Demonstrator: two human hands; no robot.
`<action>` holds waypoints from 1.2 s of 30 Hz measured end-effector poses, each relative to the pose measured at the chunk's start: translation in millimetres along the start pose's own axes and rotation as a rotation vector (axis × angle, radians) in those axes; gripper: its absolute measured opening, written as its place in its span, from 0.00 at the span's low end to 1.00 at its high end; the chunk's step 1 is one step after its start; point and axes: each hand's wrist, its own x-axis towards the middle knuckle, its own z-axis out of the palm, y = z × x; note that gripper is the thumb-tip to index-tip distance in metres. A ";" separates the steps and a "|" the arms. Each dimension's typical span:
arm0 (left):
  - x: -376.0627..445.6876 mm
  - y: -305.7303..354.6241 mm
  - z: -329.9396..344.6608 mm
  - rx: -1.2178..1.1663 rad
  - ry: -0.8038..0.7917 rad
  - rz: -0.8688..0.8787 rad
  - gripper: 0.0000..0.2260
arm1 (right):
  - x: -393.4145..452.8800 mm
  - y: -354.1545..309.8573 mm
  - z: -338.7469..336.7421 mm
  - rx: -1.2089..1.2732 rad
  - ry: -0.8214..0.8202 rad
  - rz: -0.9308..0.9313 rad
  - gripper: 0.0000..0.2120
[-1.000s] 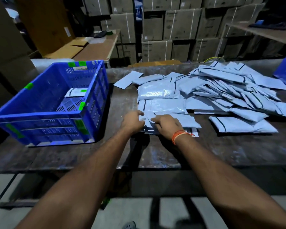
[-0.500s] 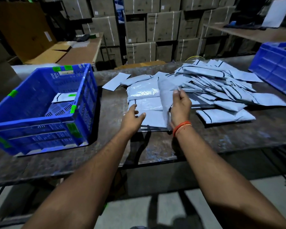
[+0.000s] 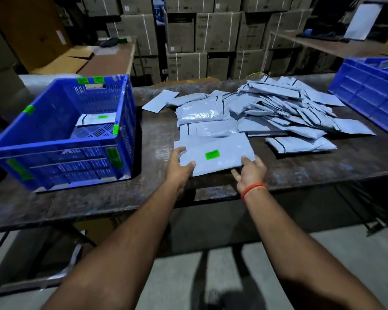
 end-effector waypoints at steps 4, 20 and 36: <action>-18.1 -9.2 -16.0 0.205 0.014 0.027 0.13 | -7.3 24.9 -34.8 -0.703 0.013 -0.275 0.18; -51.4 -50.3 -20.1 1.383 -0.305 0.245 0.25 | -8.3 75.5 -46.8 -1.979 -0.705 -0.633 0.27; -54.2 -41.4 -34.5 1.337 0.051 0.058 0.21 | 14.8 40.9 -57.1 -1.889 -0.264 -0.475 0.18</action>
